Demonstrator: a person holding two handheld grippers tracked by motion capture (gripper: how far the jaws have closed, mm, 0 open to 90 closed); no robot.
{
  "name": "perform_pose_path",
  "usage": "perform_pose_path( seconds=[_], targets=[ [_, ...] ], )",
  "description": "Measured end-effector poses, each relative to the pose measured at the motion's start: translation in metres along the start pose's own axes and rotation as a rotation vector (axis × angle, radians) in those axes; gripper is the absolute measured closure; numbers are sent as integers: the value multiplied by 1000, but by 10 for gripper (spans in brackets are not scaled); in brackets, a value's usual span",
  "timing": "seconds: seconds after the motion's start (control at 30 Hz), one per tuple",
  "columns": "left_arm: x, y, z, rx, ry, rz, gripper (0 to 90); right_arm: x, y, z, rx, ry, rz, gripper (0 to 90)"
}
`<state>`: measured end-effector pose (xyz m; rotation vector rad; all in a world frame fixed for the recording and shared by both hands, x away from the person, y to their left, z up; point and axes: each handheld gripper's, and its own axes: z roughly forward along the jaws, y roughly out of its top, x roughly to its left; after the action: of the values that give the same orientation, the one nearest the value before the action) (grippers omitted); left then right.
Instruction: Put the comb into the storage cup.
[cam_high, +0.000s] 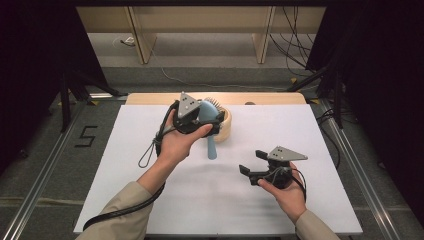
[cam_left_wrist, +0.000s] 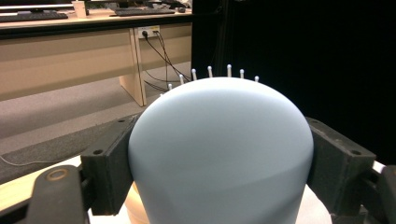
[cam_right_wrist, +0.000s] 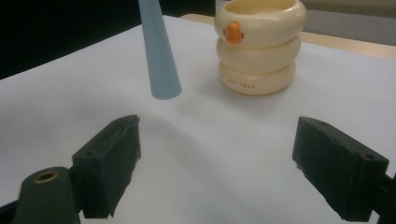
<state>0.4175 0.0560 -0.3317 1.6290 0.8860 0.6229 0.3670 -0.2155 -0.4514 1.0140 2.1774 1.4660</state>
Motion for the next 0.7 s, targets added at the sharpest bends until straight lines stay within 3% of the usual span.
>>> perform_pose_path(
  seconds=[0.7],
  targets=[
    [7,5,-2,-5,16,1,193,-10,-6,-19,-11,-33,14,162]
  ],
)
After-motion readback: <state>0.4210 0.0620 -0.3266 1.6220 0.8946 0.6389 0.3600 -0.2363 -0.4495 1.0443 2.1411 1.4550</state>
